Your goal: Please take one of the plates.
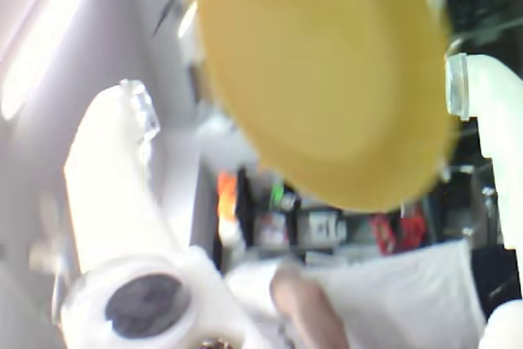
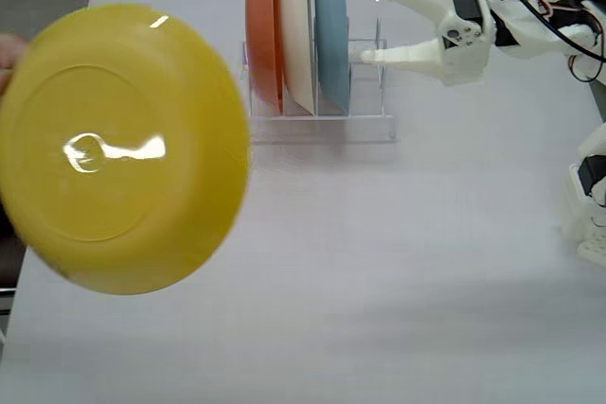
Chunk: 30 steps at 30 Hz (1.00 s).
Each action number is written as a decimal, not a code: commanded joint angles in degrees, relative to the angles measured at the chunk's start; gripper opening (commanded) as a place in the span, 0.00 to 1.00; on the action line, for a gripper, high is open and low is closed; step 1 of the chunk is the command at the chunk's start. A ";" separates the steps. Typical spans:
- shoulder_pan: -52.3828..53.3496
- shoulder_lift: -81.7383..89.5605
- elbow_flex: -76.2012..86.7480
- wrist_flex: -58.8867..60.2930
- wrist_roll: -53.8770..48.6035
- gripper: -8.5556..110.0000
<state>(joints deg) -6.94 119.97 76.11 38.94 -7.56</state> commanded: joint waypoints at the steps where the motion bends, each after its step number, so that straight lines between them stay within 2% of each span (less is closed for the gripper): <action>1: 2.11 10.90 8.61 0.70 2.29 0.46; 11: 7.29 29.71 37.35 3.87 7.82 0.47; 30: 7.91 64.60 80.51 2.11 7.03 0.43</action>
<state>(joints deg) 1.41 179.12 153.54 42.01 -0.62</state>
